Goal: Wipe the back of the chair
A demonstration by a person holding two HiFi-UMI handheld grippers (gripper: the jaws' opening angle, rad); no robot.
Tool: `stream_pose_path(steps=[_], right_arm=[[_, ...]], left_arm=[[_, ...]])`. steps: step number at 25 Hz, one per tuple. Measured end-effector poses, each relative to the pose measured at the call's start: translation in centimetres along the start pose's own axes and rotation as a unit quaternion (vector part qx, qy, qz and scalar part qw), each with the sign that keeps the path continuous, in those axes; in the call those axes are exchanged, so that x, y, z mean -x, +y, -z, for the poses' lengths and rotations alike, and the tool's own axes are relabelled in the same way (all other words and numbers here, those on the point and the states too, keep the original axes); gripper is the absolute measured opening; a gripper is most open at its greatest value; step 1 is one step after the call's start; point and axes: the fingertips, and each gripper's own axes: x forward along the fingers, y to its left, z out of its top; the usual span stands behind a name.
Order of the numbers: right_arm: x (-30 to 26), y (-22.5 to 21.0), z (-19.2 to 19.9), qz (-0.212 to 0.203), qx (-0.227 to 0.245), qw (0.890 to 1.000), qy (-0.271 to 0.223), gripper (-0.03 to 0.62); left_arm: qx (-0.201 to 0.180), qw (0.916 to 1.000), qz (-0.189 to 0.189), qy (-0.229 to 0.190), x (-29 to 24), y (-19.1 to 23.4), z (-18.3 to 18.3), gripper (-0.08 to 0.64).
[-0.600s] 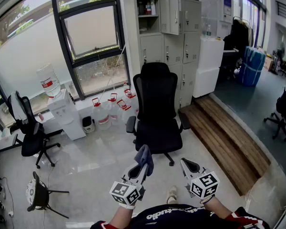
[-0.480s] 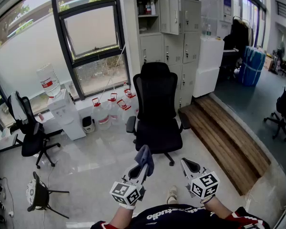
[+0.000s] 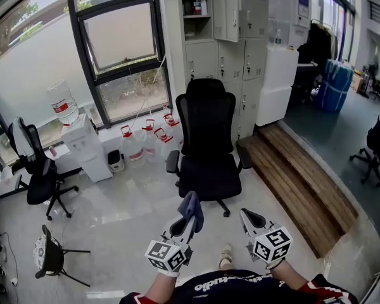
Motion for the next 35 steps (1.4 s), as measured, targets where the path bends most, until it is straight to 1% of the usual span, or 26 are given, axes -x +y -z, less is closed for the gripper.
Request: stream_pose_path(steps=[8,15,20,26,31,35], right_arm=[[-1.9,-1.3,0.7,-0.012,-0.004,1.0,0.017,0.012],[-6.2,-4.8,0.2,-0.023,-0.013,0.999,0.029,0.012],[-10.4,-8.8,-0.8,-0.033,-0.017,0.999,0.034,0.012],[-16.4,-14.2,-2.7,-0.056,-0.017,0.998,0.033,0.012],[-19.8,-20.3,-4.1,-0.063,-0.026,0.997,0.032,0.014],[-21.4,-25.0,-4.8,-0.064,-0.038,0.997,0.023,0.014]], left_arm=[[0.014,0.9998,-0.01,0.008,-1.6,1.6,0.9,0.055],[0.017,0.9996,-0.019,0.012,-6.2,4.7,0.5,0.054],[0.013,0.9994,-0.027,0.015,-11.3,7.2,-0.2,0.054],[-0.002,0.9993,-0.035,0.015,-19.2,10.2,-1.5,0.054],[-0.014,0.9991,-0.027,0.03,-26.5,10.9,-1.7,0.054],[-0.021,0.9985,-0.032,0.039,-30.9,11.4,-1.6,0.054]])
